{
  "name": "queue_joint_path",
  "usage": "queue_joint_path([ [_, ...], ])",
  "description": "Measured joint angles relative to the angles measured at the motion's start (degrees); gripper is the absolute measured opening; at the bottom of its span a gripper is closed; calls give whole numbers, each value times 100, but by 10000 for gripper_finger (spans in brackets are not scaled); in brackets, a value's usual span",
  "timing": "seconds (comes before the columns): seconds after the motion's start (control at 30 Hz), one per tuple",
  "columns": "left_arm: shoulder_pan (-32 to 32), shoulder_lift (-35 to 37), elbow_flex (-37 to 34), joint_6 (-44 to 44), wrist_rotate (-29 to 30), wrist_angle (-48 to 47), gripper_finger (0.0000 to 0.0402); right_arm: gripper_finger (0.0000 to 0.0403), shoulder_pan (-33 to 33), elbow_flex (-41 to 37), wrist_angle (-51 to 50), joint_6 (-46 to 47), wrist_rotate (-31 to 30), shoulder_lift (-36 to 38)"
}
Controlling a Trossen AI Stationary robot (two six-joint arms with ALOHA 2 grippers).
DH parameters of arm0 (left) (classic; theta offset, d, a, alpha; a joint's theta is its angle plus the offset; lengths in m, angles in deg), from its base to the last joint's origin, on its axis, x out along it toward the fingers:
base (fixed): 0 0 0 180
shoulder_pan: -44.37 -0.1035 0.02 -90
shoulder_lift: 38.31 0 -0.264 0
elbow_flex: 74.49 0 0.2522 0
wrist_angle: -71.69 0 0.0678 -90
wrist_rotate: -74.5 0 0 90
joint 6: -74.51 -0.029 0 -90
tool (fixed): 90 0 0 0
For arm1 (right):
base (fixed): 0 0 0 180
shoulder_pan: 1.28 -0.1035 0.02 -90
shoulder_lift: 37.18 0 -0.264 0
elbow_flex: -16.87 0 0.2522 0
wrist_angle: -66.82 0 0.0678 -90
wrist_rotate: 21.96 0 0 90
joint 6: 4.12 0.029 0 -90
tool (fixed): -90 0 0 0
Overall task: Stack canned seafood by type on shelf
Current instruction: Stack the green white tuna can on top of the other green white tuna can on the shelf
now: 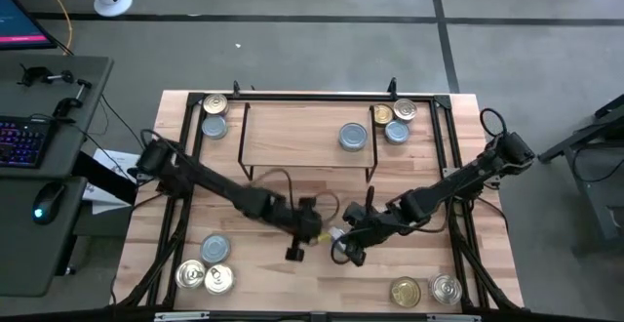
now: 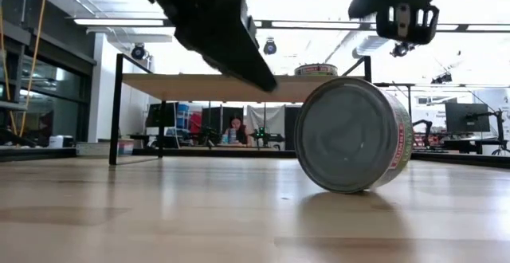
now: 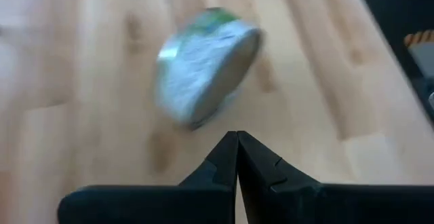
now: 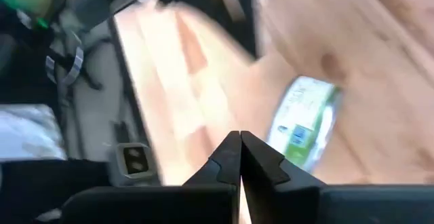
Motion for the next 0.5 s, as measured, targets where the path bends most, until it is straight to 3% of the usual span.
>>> queue_joint_path([
  [0.17,-258,819,2,-286,263,-886,0,2,4,-2,1118,557,170,-144],
  [0.3,-399,1337,-209,-167,530,-1113,0,28,192,1,2044,605,463,-236],
  [0.5,-433,2184,-1020,508,681,-1075,0,97,85,848,838,79,893,-236],
])
